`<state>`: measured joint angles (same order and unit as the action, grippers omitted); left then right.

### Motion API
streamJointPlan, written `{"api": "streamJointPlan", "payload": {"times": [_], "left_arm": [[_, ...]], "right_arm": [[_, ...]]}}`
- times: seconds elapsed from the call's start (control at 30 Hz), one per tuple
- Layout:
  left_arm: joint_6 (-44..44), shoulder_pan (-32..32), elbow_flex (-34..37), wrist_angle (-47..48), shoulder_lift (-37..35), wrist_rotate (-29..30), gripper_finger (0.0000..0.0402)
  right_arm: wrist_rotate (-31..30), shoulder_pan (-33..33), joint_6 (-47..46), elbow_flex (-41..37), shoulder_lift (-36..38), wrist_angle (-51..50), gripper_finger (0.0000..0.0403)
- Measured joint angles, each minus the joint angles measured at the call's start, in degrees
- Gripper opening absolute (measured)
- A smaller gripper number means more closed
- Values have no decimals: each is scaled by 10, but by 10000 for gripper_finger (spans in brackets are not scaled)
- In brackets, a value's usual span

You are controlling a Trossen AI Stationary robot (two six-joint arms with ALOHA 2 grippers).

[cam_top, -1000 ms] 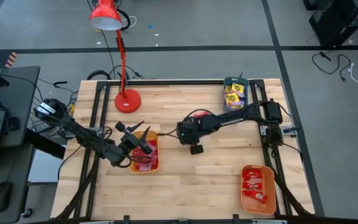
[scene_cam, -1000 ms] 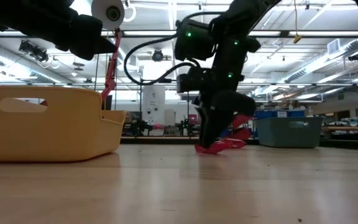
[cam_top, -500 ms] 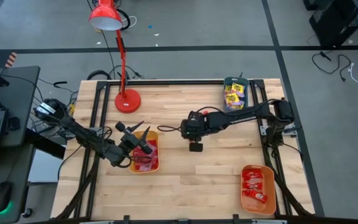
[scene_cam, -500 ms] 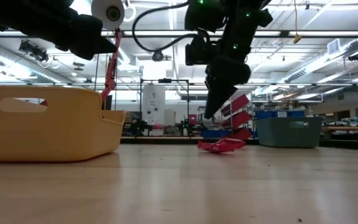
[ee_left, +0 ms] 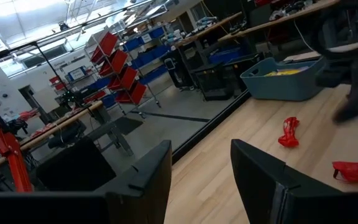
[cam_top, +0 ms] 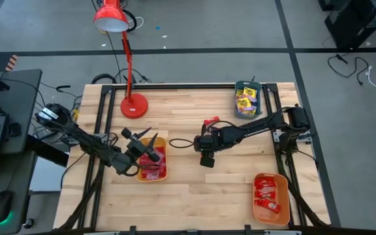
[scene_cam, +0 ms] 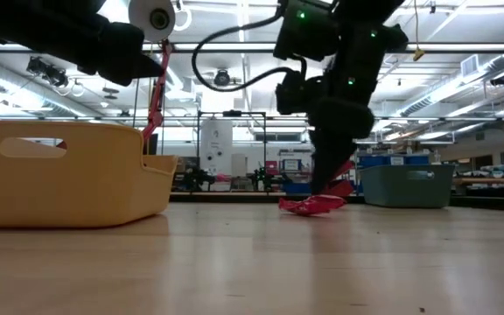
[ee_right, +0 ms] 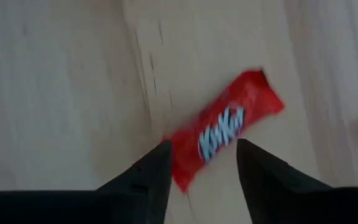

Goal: Sort candy
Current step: Put the red chocolate into the orange bin

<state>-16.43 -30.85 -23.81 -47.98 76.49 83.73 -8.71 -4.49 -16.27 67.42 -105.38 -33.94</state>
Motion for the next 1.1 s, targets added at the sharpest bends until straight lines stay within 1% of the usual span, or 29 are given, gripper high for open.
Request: {"api": "streamJointPlan", "payload": {"times": [0.07, 0.23, 0.4, 0.53, 0.63, 0.87, 0.93, 1.0, 1.03, 1.1], "left_arm": [[20, 0, 0, 14, 0, 0, 168], [76, 0, 0, 32, 0, 0, 168], [81, 0, 0, 34, 0, 0, 168], [82, 0, 0, 34, 0, 0, 168], [82, 0, 0, 34, 0, 0, 168], [82, 0, 0, 33, 0, -1, 168], [83, 0, 0, 33, 0, -18, 168], [83, 0, 0, 33, 0, -57, 168], [83, 1, 0, 33, 0, -84, 168], [82, 3, 0, 38, 0, -160, 168]], "right_arm": [[-9, 0, -9, -11, 0, 30, 176], [-10, 5, -50, -26, 0, 60, 207], [-11, 20, -94, -44, -5, 65, 220], [-4, 27, -112, -64, -4, 103, 222], [0, 28, -104, -82, -4, 128, 219], [-2, 28, -65, -111, -1, 171, 190], [-3, 28, -52, -115, -1, 176, 175], [-3, 28, -40, -115, -1, 177, 157], [-2, 28, -33, -115, -1, 180, 146], [-3, 28, -21, -116, -2, 185, 126]]}}
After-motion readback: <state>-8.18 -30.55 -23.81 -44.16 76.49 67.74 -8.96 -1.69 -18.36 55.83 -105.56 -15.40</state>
